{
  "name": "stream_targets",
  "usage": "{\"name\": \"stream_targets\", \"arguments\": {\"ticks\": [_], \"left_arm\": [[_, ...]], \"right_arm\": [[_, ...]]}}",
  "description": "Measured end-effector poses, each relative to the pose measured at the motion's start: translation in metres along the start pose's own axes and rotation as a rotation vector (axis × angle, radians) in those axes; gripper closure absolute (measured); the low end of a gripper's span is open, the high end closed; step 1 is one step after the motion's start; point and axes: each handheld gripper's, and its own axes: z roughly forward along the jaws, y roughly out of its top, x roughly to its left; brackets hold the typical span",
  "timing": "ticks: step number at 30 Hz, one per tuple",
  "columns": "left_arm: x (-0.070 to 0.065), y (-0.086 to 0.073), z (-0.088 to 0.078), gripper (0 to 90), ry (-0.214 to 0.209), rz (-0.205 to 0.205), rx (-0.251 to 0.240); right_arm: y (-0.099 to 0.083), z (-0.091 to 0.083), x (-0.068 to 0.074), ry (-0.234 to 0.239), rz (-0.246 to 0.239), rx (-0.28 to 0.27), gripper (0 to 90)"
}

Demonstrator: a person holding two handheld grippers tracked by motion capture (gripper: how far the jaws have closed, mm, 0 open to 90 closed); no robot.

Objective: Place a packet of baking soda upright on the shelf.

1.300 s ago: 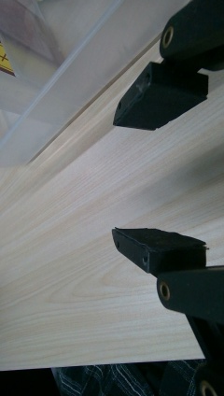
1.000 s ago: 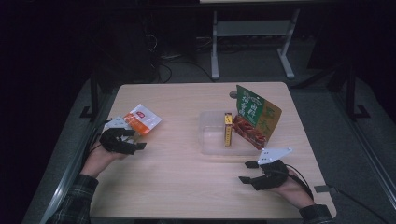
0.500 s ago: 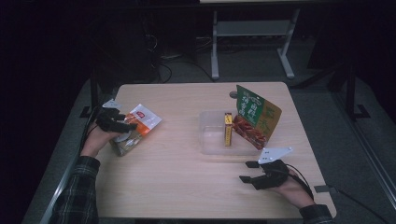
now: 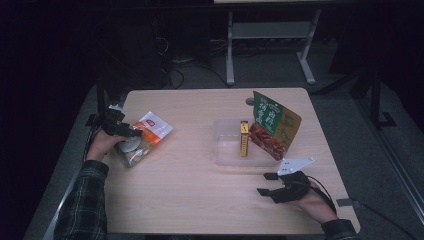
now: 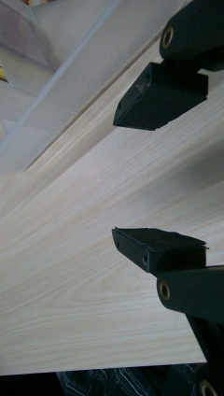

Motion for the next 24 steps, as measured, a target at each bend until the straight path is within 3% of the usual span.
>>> {"name": "stream_targets", "arguments": {"ticks": [2,5,8,13,14,24], "left_arm": [[0.002,-0.001,0.000,21.2,-0.015,-0.019,0.002],[0.003,-0.003,-0.001,23.3,-0.040,-0.017,0.015],[0.003,-0.004,-0.001,30.3,-0.083,-0.021,0.019],[-0.001,-0.004,-0.001,36.5,-0.094,-0.011,0.034],[-0.004,-0.005,0.000,39.0,-0.086,0.013,0.039],[-0.006,-0.012,-0.003,69.3,-0.120,0.005,0.027]], "right_arm": [[0.000,0.000,0.000,0.000,-0.001,0.000,38.6],[0.000,0.000,0.001,-0.003,-0.001,-0.002,38.7],[0.000,0.000,0.001,-0.005,-0.004,0.000,38.8],[0.001,0.000,0.002,-0.006,-0.006,0.001,38.8],[0.001,0.000,0.002,-0.005,-0.008,-0.001,38.8],[0.001,-0.001,0.002,-0.003,-0.007,-0.002,38.8]]}}
